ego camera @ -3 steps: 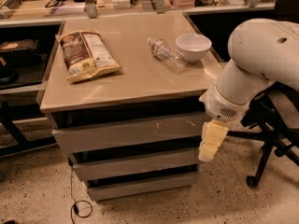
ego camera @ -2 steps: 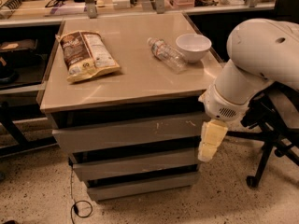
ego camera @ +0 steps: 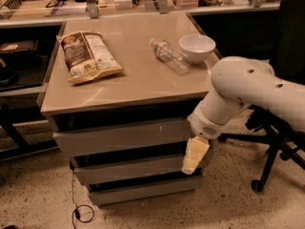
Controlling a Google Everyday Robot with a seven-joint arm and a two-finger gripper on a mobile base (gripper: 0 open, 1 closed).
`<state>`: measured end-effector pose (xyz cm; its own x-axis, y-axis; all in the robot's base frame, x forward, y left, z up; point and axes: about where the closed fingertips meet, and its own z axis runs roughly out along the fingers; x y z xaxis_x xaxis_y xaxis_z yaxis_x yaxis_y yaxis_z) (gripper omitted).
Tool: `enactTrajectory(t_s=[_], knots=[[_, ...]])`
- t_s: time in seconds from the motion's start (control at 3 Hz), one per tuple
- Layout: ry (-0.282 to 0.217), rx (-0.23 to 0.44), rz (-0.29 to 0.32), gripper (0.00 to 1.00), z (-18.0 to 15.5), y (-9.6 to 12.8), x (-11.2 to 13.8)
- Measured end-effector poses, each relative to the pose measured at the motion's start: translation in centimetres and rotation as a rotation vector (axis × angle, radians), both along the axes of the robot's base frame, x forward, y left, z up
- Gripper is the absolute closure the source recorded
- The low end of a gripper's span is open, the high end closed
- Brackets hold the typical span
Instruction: Open top drawer
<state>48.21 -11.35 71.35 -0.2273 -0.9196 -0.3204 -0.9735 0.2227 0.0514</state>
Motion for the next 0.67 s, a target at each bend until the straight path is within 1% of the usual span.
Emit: enactTrajectory(t_s=[0.33, 0.67], knots=[[0.004, 0.023, -0.019, 0.00, -2.3, 0.7, 1.5], [-0.040, 0.024, -0.044, 0.00, -2.1, -0.2, 3.6]])
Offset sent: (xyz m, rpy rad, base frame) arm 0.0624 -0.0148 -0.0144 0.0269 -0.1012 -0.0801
